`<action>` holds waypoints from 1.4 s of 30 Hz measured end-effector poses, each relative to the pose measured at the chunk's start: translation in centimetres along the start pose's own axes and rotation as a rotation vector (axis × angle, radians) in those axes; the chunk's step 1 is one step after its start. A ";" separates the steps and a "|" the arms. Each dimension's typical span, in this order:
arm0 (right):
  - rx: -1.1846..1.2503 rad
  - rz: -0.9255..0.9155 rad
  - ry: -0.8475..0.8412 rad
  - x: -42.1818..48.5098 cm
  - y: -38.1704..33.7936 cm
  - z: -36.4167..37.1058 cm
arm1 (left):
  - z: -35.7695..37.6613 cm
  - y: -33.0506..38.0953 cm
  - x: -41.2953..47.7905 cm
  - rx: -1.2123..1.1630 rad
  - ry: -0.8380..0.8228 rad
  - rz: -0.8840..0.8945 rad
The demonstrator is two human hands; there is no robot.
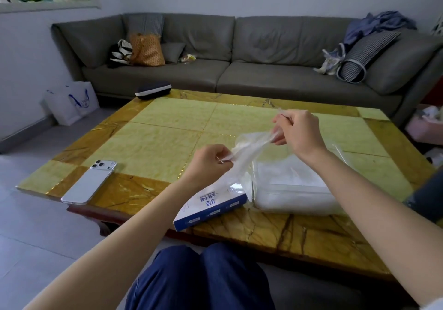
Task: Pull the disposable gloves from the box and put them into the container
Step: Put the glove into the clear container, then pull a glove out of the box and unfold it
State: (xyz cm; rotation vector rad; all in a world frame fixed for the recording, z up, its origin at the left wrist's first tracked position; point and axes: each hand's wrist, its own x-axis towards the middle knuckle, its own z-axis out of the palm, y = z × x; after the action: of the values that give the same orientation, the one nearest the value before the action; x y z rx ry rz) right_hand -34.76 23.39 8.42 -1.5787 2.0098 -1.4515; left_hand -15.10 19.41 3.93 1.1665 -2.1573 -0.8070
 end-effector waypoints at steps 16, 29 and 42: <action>-0.496 0.047 -0.195 -3.2 1.9 -2.6 | -2.7 4.9 0.2 -0.243 -0.013 -0.111; -0.088 -0.318 -0.309 -6.1 -1.6 -0.9 | -3.7 9.7 -2.3 -0.155 -0.080 0.106; 0.036 0.211 -0.123 -4.8 3.0 -6.0 | -0.1 6.0 0.4 -0.307 -0.207 -0.134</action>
State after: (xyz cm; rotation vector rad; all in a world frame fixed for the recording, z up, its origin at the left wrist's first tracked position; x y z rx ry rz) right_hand -38.64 30.57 7.19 -1.3589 1.9992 -1.2735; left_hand -18.39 21.72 8.33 1.1147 -2.0342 -1.3176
